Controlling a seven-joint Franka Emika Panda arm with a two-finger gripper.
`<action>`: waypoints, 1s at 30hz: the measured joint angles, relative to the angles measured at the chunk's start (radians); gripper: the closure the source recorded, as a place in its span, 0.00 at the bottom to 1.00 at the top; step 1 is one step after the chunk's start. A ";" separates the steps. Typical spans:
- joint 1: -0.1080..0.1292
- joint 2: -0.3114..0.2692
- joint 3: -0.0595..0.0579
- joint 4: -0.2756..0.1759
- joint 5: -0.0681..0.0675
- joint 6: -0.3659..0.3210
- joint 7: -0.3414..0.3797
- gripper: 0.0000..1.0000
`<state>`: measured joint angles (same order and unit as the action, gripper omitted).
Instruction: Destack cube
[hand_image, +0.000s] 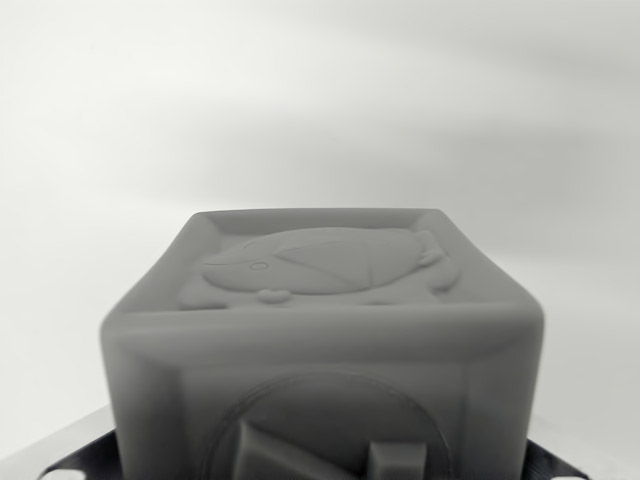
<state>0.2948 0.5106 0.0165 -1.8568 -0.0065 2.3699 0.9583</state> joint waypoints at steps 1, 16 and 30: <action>0.002 0.001 0.001 0.002 -0.001 -0.001 -0.001 1.00; 0.035 0.021 0.010 0.037 -0.006 -0.015 -0.015 1.00; 0.058 0.060 0.011 0.060 -0.008 -0.005 -0.024 1.00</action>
<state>0.3530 0.5707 0.0277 -1.7970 -0.0149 2.3651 0.9341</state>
